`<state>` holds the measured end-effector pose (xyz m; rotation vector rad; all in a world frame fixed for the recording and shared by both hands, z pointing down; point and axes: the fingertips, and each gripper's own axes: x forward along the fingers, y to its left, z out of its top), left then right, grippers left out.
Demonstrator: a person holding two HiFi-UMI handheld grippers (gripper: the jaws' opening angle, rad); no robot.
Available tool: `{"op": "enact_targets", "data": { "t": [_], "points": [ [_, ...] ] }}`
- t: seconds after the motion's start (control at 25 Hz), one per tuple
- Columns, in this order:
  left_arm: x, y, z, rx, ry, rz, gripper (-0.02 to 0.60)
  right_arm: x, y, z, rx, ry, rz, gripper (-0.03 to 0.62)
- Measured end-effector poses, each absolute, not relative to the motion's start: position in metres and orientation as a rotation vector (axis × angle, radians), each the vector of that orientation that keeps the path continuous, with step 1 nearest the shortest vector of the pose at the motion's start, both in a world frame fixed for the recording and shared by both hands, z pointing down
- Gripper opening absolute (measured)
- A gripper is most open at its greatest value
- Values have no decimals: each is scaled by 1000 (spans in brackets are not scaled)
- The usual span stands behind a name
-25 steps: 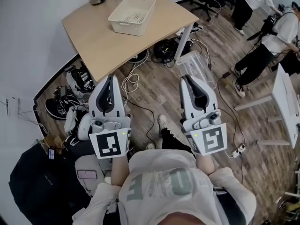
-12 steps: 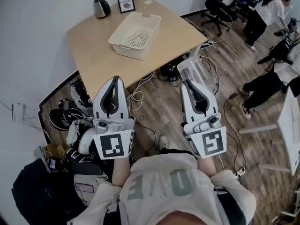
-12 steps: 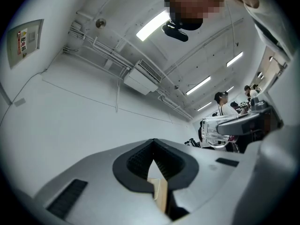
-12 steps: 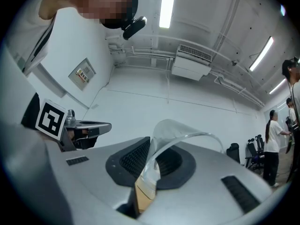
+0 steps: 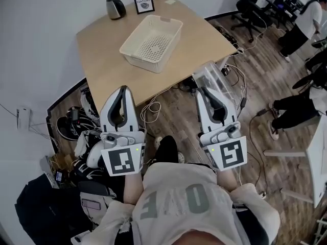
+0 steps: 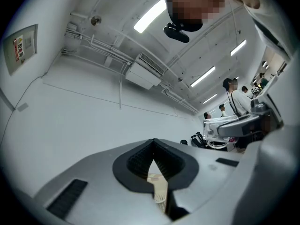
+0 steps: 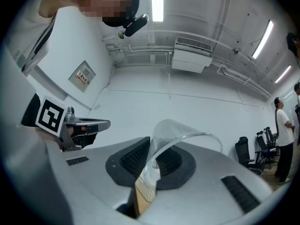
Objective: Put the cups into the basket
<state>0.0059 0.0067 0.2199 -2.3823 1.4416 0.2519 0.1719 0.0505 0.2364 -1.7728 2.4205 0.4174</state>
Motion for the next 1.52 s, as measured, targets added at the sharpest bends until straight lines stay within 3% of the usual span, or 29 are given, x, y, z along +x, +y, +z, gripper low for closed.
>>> {"op": "enact_targets", "data": {
  "t": [1.16,1.52],
  "points": [
    [-22,-325,241,-2511,1442,343,5,127,-275,237,-1868,2562,514,25],
    [-22,-375,263,-2525,1520,257,5,114,-342,305,-1789,3084,834,26]
  ]
}}
